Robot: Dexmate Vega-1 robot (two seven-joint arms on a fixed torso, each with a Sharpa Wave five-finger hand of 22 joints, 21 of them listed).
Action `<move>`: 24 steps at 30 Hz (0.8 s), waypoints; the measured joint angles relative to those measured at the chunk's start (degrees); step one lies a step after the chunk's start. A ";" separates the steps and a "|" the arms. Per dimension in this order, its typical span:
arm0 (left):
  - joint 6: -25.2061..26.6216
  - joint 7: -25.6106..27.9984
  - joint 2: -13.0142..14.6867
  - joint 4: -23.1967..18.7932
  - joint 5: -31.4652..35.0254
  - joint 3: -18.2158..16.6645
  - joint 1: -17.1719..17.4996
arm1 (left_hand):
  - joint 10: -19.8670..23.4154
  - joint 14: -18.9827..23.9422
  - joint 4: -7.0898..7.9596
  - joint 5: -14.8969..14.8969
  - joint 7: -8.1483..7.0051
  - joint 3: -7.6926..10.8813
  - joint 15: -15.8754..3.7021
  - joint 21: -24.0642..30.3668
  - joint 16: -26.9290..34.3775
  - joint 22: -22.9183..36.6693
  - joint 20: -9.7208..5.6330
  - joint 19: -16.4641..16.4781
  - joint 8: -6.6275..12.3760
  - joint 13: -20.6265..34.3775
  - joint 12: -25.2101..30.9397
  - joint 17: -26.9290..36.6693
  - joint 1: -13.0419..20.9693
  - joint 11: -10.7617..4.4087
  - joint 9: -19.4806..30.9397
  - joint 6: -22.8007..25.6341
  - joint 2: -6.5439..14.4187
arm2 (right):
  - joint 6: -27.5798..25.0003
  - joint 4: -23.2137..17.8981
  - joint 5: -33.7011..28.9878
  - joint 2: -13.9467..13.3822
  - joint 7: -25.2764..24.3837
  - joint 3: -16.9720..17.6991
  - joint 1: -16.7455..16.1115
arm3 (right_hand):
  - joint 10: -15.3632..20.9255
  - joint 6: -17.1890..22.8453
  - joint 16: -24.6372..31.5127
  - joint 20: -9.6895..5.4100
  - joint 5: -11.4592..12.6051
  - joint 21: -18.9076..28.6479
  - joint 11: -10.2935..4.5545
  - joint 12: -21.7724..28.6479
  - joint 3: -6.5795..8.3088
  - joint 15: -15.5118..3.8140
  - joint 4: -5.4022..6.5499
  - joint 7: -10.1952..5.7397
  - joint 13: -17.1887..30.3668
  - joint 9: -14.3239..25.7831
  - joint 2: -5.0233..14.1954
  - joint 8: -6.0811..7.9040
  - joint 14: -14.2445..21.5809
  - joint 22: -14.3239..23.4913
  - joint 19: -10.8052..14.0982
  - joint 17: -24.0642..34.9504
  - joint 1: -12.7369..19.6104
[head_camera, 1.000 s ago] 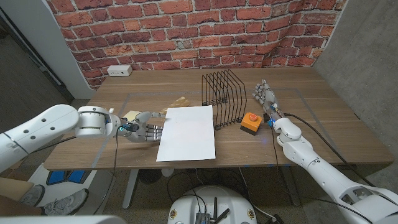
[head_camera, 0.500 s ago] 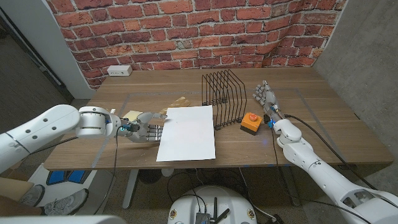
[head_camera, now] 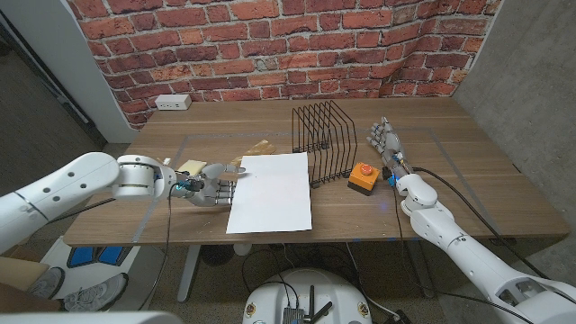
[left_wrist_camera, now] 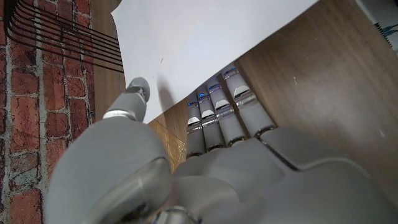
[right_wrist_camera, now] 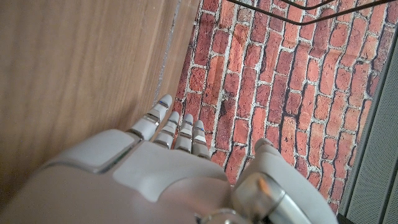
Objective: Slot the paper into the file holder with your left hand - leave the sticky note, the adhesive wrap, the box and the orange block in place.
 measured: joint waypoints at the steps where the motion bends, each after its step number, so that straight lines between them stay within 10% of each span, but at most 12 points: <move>1: 0.18 -0.37 -0.19 0.23 0.24 0.19 -0.23 | 0.00 0.00 0.00 0.00 0.00 0.00 0.00 0.00 0.00 0.00 0.00 0.00 0.00 0.00 0.00 0.00 0.00 0.00 0.00 0.00 0.00 | 0.00 -0.13 -0.01 -0.02 -0.09 0.03 -0.09 | 0.00 0.00 0.00 0.00 0.00 0.00 0.00 0.00 0.00 0.00 0.00 0.00 0.00 0.00 0.00 0.00 0.00 0.00 0.00 0.00 0.00; 24: 3.04 -4.89 -3.05 3.20 3.43 2.45 -3.53 | 6.52 4.88 0.46 0.40 -1.14 0.50 -1.70 0.44 0.00 0.17 -2.96 2.60 0.44 -0.02 0.44 -0.17 2.17 -1.74 0.20 7.33 2.66 | 0.01 -1.75 -0.27 -0.16 -1.53 0.32 -1.37 | 0.00 0.00 0.44 0.00 -0.27 0.00 0.00 0.00 0.23 0.00 0.23 -0.01 0.00 0.00 0.23 0.00 0.00 0.00 0.00 -0.54 -0.23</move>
